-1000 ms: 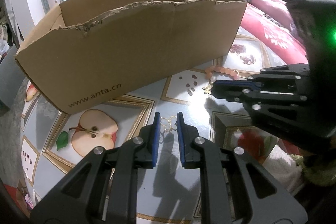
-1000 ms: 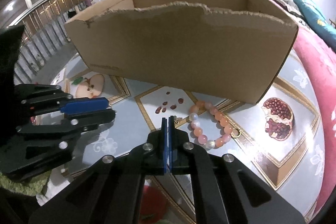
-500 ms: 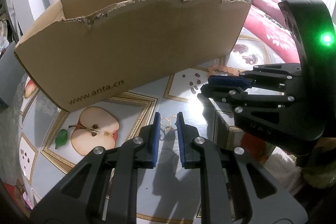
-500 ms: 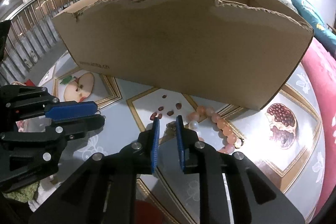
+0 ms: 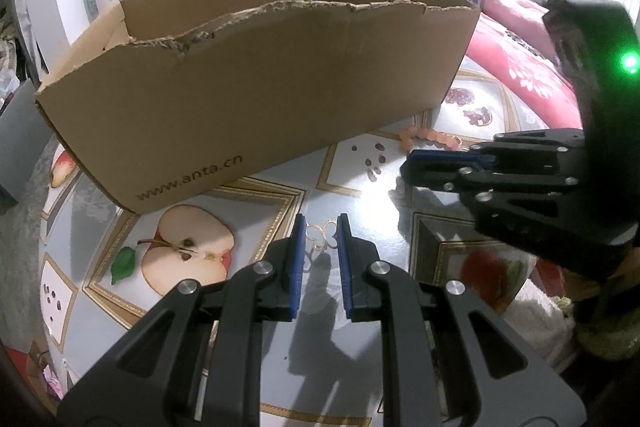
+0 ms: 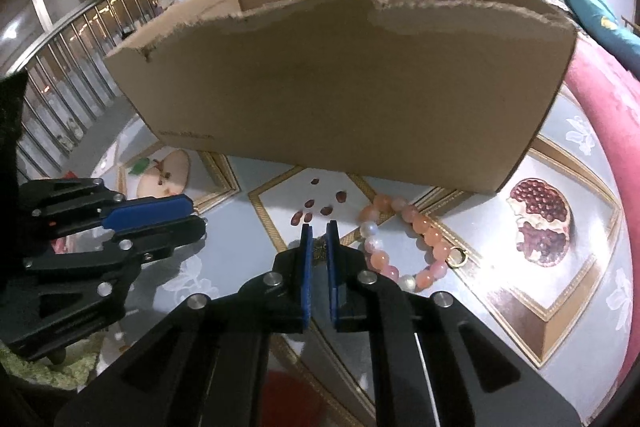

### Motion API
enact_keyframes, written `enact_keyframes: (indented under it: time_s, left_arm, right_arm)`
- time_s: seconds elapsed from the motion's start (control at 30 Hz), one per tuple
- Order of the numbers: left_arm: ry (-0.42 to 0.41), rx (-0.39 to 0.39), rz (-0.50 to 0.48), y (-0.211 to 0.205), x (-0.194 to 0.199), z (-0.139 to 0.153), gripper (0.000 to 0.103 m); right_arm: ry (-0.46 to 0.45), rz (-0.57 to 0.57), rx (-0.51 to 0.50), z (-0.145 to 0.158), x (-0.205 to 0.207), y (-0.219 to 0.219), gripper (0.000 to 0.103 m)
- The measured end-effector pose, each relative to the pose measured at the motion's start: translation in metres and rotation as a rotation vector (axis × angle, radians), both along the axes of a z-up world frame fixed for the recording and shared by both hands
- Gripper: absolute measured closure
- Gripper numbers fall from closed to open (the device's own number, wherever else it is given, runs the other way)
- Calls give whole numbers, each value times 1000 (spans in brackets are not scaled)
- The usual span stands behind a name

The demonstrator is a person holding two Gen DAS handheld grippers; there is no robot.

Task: Organize jewelry
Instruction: 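Carry both held pieces over the cardboard box, then open both tools to drop the pieces into the box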

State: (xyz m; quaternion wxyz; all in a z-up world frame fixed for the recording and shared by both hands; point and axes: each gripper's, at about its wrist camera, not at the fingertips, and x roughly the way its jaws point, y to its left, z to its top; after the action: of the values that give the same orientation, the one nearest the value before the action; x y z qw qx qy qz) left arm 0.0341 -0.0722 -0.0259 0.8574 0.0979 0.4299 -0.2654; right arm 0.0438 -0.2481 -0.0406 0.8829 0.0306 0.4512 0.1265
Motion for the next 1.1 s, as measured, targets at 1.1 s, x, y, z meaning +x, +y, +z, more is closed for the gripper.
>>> enact_keyframes:
  time_s: [1.1]
  left_arm:
    - [63, -211, 41, 7, 122, 75, 88]
  right_arm:
    - [137, 54, 290, 63, 175, -21, 96]
